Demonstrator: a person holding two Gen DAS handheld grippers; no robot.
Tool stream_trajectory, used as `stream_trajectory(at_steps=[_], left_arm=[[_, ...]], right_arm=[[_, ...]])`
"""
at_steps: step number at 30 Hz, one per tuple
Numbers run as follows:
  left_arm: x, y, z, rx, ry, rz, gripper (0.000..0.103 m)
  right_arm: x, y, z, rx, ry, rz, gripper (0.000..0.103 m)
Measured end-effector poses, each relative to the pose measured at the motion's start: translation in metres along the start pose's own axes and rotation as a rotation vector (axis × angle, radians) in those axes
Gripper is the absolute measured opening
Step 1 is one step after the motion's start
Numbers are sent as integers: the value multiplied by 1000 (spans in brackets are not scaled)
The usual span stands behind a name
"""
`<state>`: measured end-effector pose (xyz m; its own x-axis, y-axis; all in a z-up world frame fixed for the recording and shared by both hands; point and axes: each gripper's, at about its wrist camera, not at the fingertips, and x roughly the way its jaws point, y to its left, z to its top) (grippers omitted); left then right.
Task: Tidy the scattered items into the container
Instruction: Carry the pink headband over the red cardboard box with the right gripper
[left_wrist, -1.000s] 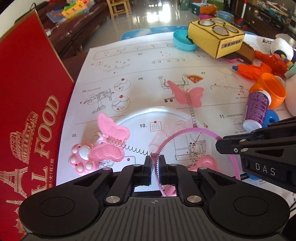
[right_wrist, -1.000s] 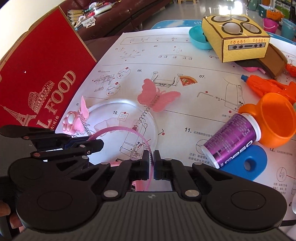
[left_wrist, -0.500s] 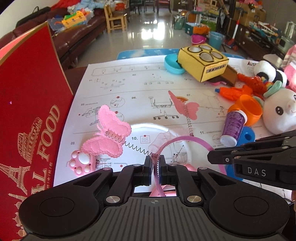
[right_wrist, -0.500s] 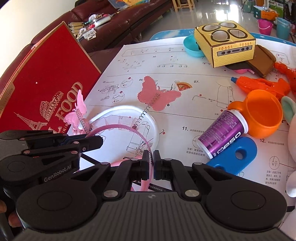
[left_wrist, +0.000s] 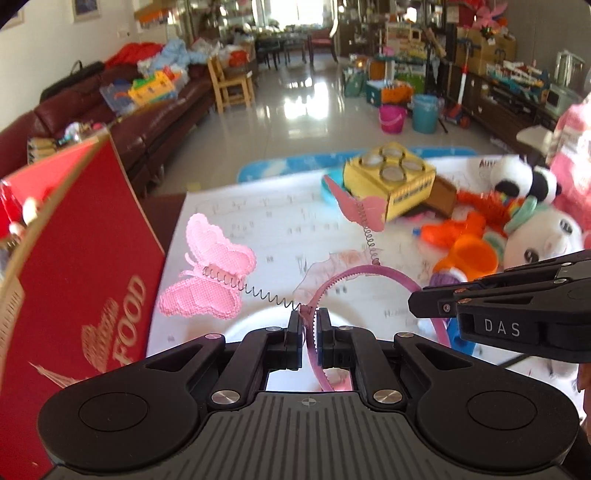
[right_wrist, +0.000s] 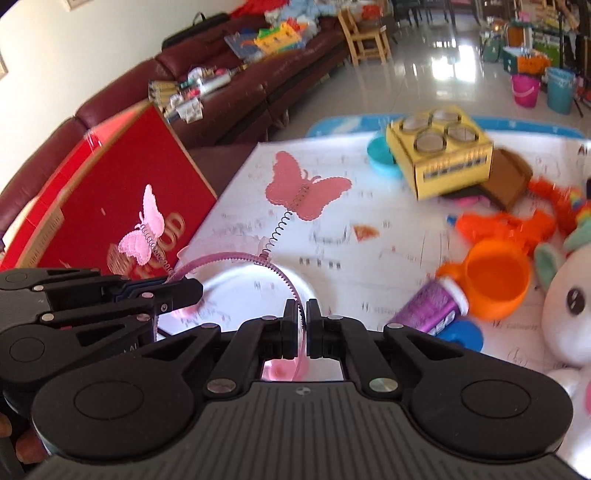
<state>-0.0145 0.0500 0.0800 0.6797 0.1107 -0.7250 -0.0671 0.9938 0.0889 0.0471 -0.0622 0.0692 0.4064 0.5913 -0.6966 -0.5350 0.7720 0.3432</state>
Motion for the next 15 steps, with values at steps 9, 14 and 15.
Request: stream_trajectory(at_steps=[9, 14, 15], left_arm=[[-74, 53, 39, -105, -176, 65, 2], [-114, 115, 41, -215, -237, 142, 2], [-123, 128, 39, -237, -247, 167, 2]], right_arm=[[-44, 65, 59, -171, -167, 55, 5], [-40, 132, 89, -302, -203, 124, 5], [-37, 147, 93, -326, -204, 144, 5]])
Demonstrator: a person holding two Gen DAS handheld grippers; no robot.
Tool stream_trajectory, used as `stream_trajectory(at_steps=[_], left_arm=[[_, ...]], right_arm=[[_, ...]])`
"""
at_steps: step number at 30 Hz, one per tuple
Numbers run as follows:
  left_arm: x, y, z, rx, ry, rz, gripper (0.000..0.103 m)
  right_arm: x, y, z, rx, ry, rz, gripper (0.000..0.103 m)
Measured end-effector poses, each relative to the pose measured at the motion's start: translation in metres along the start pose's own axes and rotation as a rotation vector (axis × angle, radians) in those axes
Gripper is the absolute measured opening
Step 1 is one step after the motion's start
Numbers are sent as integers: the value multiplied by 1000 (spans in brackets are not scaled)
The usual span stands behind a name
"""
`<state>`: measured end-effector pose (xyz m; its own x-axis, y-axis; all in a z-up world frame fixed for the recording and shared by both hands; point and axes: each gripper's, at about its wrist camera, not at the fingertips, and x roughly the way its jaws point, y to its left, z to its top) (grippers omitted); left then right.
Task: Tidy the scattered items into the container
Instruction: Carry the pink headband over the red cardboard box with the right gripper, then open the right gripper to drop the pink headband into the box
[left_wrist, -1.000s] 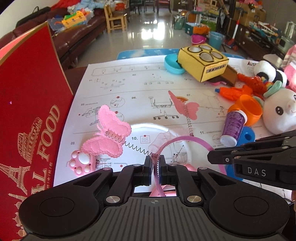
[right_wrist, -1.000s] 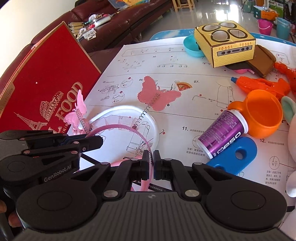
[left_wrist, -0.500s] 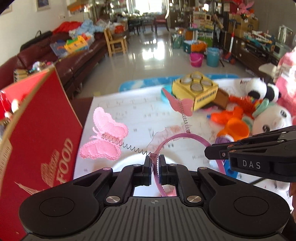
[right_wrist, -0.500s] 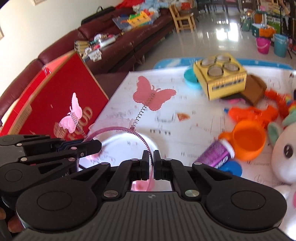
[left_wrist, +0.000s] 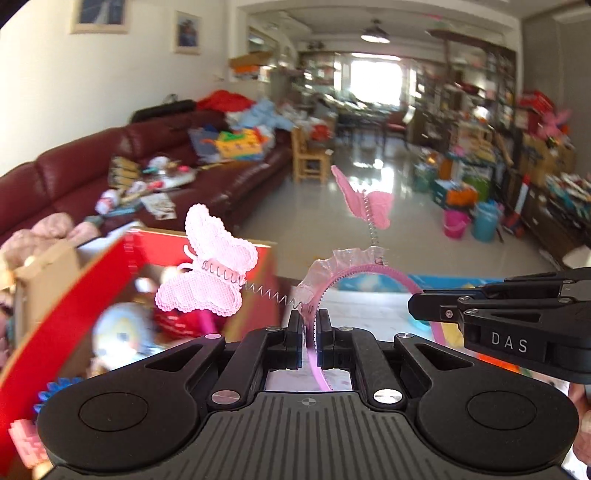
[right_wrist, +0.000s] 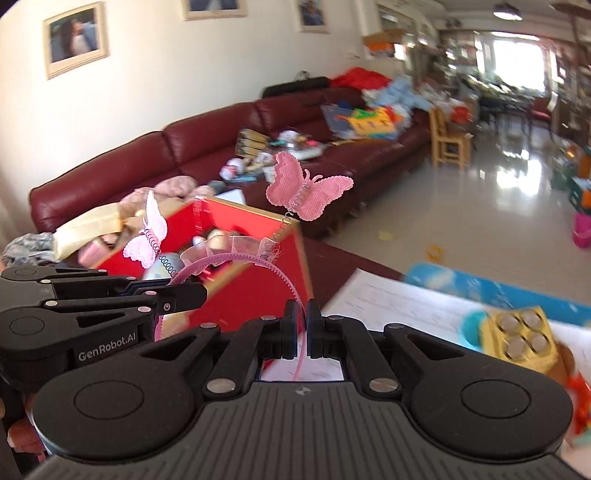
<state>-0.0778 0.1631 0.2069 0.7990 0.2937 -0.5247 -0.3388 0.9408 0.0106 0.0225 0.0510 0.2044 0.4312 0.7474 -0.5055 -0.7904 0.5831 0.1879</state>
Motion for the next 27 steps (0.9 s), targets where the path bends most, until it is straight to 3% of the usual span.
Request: stream_trajectory(at_steps=[7, 14, 15, 16, 17, 18, 19, 20, 23, 27], left_arm=[[-36, 101, 0, -122, -19, 195, 3], [-33, 162, -19, -180, 76, 308, 7], [-27, 165, -22, -177, 101, 329, 29], [-21, 166, -27, -174, 128, 366, 35], [-18, 169, -32, -180, 146, 403, 65], [-17, 173, -36, -202, 146, 423, 91], [-18, 175, -41, -221, 133, 423, 96], [-21, 178, -46, -238, 122, 413, 98], [-15, 186, -52, -295, 146, 378, 98], [-7, 188, -58, -314, 175, 393, 99]], right_arm=[[52, 94, 32, -153, 17, 164, 5], [91, 155, 29, -225, 85, 278, 5], [96, 159, 27, -241, 110, 287, 5], [101, 165, 24, -247, 139, 290, 16], [102, 164, 21, -236, 157, 287, 30], [100, 161, 18, -217, 156, 272, 55], [98, 156, 16, -204, 146, 257, 71], [95, 151, 14, -189, 139, 248, 75], [93, 135, 12, -139, 156, 233, 76], [90, 124, 7, -80, 181, 245, 81]])
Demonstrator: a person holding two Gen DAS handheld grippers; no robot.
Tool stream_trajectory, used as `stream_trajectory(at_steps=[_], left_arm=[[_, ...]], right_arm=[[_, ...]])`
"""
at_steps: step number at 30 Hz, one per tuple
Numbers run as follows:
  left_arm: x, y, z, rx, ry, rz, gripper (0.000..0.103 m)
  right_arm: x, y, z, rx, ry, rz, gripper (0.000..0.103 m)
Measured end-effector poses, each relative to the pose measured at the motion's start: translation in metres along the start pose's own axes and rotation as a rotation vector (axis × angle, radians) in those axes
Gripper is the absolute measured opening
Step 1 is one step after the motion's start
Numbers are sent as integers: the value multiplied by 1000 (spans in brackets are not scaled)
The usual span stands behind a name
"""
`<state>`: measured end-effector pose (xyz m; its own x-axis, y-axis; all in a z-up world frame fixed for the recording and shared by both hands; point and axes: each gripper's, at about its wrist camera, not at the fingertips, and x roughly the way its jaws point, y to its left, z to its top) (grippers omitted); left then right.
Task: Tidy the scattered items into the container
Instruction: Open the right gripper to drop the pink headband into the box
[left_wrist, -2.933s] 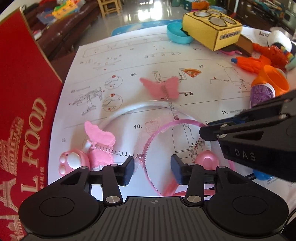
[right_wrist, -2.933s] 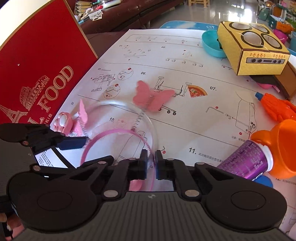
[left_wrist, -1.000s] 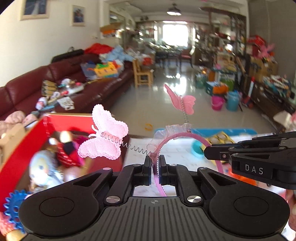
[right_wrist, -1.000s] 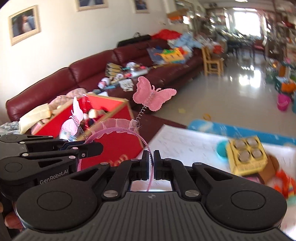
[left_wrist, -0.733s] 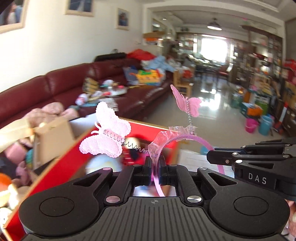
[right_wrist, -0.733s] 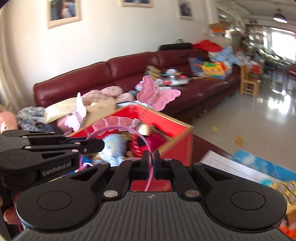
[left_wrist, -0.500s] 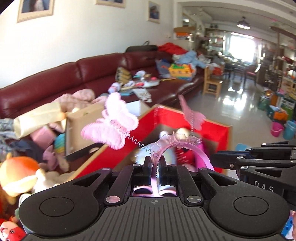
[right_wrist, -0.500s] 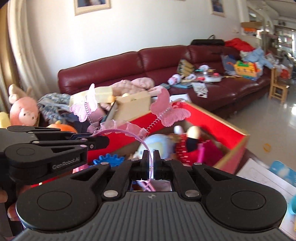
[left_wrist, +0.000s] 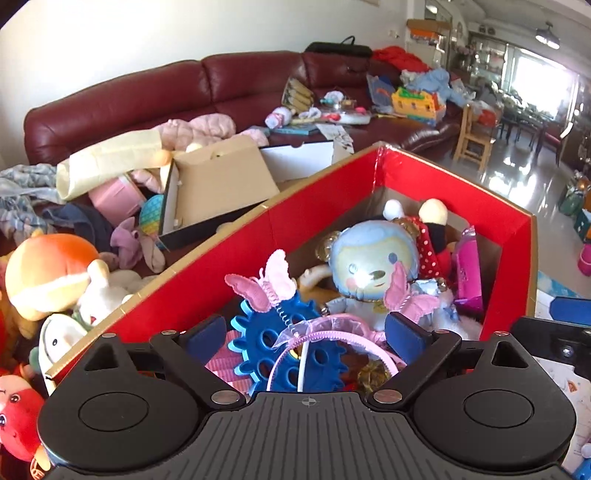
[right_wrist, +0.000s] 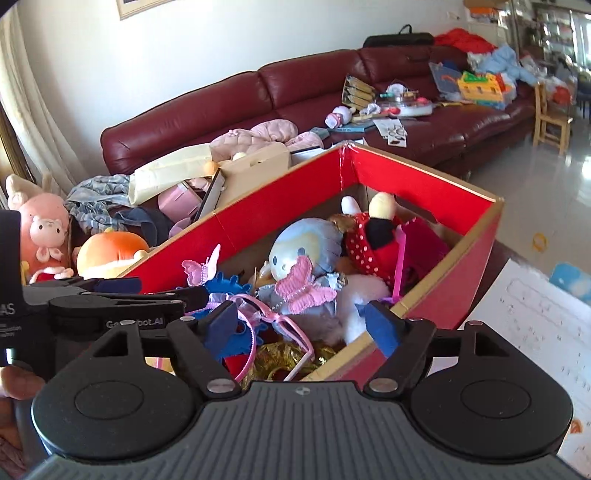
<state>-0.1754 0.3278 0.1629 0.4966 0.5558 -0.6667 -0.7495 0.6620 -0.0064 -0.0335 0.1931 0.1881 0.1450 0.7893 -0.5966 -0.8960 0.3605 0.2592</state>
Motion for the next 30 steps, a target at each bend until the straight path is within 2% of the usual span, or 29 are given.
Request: stream_trajectory(at_steps=[13, 23, 30], left_arm=[[-7, -19, -7, 53, -2, 42, 100], [-21, -61, -8, 157, -44, -18, 101], [-38, -90, -10, 227, -84, -68, 101]], right_arm=[[-16, -8, -3, 2, 17, 51, 89], [-46, -47, -7, 102, -26, -17, 92], [-59, -64, -21, 124, -33, -47, 93]])
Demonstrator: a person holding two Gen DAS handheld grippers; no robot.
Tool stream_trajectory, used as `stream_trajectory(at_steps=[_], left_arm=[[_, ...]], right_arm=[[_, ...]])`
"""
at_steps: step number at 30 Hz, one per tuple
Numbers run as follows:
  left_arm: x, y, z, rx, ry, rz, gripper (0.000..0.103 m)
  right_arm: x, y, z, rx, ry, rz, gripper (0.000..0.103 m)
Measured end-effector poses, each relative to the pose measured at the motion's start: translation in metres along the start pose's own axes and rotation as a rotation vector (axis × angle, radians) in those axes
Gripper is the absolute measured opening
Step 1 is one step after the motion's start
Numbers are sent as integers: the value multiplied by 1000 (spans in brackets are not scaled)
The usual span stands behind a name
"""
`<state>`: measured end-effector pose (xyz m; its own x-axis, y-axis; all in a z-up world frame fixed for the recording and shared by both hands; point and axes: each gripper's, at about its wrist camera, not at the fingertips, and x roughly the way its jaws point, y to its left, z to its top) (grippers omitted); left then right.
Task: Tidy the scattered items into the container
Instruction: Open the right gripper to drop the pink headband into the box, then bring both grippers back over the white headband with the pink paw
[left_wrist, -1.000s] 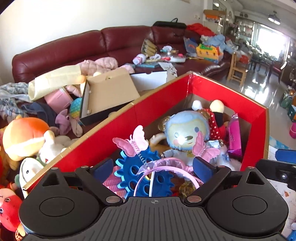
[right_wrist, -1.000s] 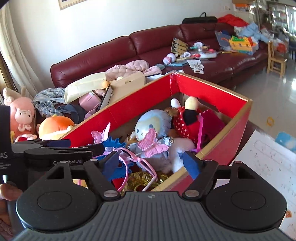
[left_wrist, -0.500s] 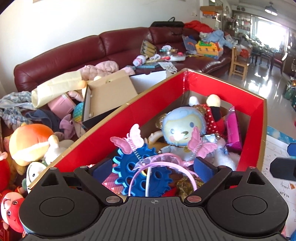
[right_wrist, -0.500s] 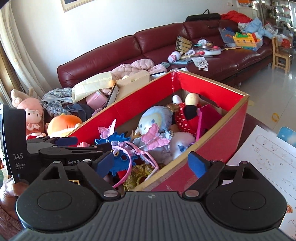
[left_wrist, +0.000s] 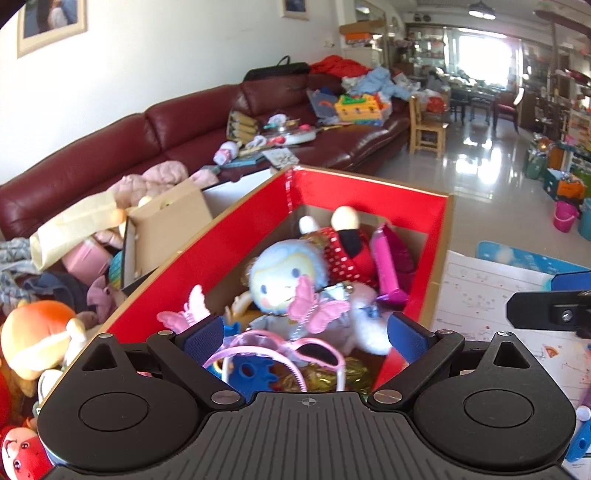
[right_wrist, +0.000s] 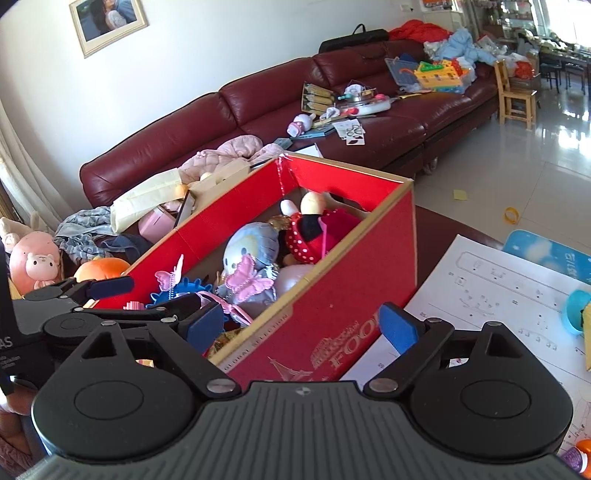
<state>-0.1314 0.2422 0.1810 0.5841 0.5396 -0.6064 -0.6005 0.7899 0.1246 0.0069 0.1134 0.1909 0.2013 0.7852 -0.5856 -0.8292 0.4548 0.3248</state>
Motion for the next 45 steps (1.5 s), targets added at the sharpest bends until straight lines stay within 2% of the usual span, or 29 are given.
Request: stream_trajectory(at_steps=[6, 14, 19, 24, 27, 30, 38, 45], left_arm=[[-6, -35, 2, 82, -12, -47, 101], [-1, -108, -13, 243, -7, -148, 103], [26, -161, -38, 361, 59, -213, 103], [75, -200, -71, 491, 148, -198, 102], [104, -209, -84, 510, 214, -199, 101], [123, -213, -92, 505, 248, -207, 101], [158, -211, -95, 480, 285, -190, 101], [178, -214, -98, 486, 312, -188, 101]], right_arm=[[-12, -38, -21, 53, 4, -91, 96], [-28, -120, -78, 305, 69, -224, 96], [-34, -155, -119, 415, 127, -297, 96], [-33, -163, -141, 377, 161, -357, 90], [-27, -168, -151, 400, 186, -351, 90], [-21, -170, -159, 416, 214, -347, 90], [0, -168, -168, 406, 280, -335, 90], [23, -164, -164, 379, 291, -342, 90]])
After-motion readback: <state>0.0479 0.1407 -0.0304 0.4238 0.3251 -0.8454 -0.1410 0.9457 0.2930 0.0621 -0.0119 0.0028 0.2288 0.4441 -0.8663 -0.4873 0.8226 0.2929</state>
